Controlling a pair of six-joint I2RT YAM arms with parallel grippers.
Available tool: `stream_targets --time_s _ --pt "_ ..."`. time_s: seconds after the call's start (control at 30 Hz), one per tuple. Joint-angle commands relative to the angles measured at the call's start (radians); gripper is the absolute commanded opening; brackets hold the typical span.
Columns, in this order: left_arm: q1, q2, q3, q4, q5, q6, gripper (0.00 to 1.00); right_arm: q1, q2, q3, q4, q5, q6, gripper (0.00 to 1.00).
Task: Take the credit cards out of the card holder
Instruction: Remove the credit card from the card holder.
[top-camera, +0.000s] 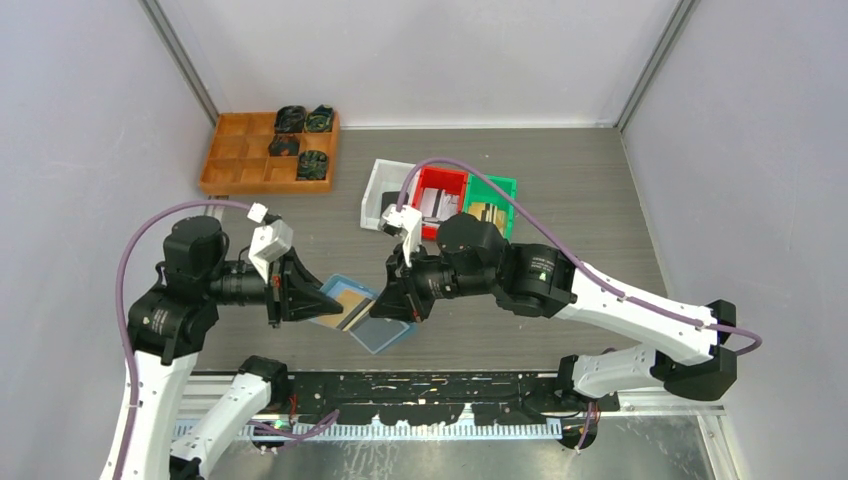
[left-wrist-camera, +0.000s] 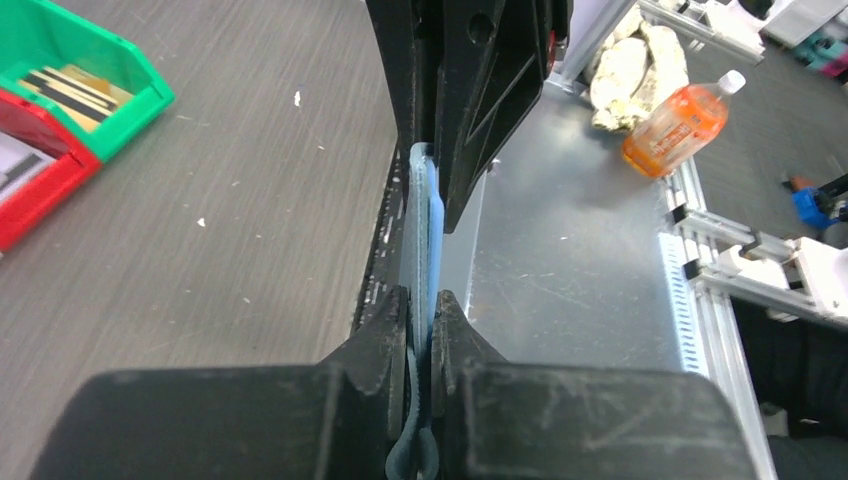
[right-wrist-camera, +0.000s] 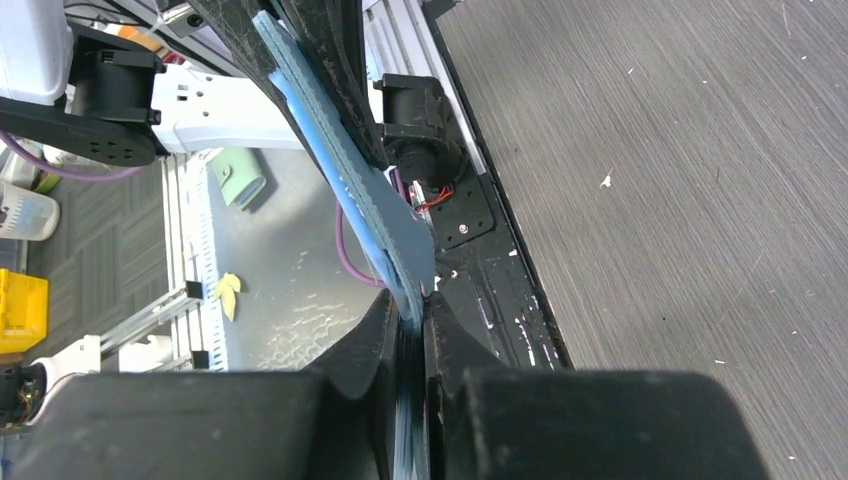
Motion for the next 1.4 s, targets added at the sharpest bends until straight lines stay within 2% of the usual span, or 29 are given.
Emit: stream_targets --time_s 0.0,0.07,0.13,0.3,0.43,0.53,0.7,0.87,1.0,1.17,1.37 --pt "0.001 0.029 -0.042 0.123 0.064 -0.145 0.0 -0.038 -0.047 -0.023 0.19 -0.101 0.008 0.17" --pt "0.002 0.039 -0.06 0.15 0.06 -0.179 0.0 -0.083 -0.064 -0.056 0.244 -0.147 0.046 0.29" --pt "0.002 0.048 -0.077 0.181 0.021 -0.216 0.0 -0.129 -0.078 -0.089 0.299 -0.192 0.087 0.35" --pt "0.002 0.075 -0.091 0.232 -0.163 -0.263 0.0 -0.195 -0.097 -0.137 0.359 -0.207 0.128 0.65" --pt "0.003 0.071 -0.098 0.275 -0.414 -0.256 0.0 -0.298 -0.137 -0.133 0.351 -0.133 0.184 0.73" --pt "0.003 0.066 -0.11 0.303 -0.564 -0.26 0.0 -0.375 -0.187 -0.145 0.387 -0.088 0.261 0.73" --pt "0.004 0.049 -0.144 0.359 -0.675 -0.302 0.0 -0.388 -0.192 -0.207 0.509 -0.129 0.411 0.7" --pt "0.008 0.034 -0.154 0.414 -0.59 -0.387 0.0 -0.389 -0.095 -0.307 0.779 -0.237 0.625 0.65" --pt "0.014 0.041 -0.126 0.435 -0.508 -0.459 0.0 -0.388 -0.026 -0.345 0.914 -0.29 0.721 0.61" --pt "0.023 0.05 -0.111 0.497 -0.39 -0.591 0.0 -0.389 0.025 -0.374 0.985 -0.32 0.761 0.55" --pt "0.024 0.055 -0.099 0.565 -0.342 -0.674 0.0 -0.388 0.045 -0.402 1.01 -0.322 0.777 0.52"
